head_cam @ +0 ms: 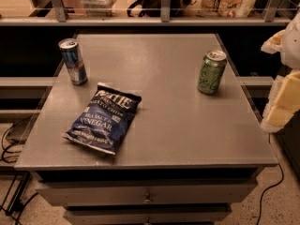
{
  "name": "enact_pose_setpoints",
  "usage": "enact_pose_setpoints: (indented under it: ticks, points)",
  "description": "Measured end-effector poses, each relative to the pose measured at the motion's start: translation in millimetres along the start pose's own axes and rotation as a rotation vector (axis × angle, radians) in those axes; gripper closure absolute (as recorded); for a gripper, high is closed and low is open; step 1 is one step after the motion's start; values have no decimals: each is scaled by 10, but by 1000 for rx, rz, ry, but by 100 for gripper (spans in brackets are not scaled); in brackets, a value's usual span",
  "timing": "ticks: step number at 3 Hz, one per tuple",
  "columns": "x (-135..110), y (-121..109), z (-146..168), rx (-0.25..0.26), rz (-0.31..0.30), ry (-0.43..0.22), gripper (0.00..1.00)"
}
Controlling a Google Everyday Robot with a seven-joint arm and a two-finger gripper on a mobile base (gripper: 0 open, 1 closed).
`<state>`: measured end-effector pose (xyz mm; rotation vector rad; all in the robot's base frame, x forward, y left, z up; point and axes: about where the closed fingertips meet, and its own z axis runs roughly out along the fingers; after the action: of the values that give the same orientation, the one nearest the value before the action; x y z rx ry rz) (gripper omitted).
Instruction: Move green can near redbull can
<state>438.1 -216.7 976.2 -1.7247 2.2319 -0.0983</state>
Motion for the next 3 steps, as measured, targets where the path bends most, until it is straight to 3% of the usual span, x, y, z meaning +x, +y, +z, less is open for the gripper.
enact_pose_setpoints:
  ticks: [2, 3]
  points:
    - [26, -46, 44, 5, 19, -27, 0]
    - [15, -152, 164, 36, 80, -104, 0]
